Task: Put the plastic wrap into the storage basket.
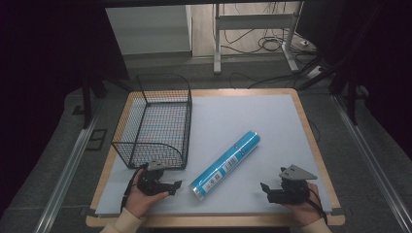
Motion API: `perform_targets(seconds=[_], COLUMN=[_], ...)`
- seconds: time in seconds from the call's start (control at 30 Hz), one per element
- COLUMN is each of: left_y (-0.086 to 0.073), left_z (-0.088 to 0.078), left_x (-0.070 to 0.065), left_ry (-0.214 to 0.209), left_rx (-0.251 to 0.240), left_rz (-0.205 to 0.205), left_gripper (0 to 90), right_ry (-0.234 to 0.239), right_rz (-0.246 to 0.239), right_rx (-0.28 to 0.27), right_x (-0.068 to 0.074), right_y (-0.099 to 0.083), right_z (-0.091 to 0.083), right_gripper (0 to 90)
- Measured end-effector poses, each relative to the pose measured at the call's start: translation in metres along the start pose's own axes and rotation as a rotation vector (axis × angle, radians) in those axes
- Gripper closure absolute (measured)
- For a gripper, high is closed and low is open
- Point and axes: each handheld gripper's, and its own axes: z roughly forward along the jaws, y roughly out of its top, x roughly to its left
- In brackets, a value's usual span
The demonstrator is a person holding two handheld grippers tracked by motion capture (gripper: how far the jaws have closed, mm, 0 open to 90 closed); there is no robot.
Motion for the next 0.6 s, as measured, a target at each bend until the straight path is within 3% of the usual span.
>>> perform_targets(seconds=[0.6], left_y=[0.0032], left_z=[-0.0044], left_x=[-0.0023], left_ry=[-0.009], left_rx=[0.006], left_rz=[0.029], left_gripper=[14.6], right_ry=[-0.004], right_rz=[0.012], right_rx=[0.020], right_x=[-0.0003], right_y=[-0.0009], right_z=[0.0014], right_gripper=[9.9])
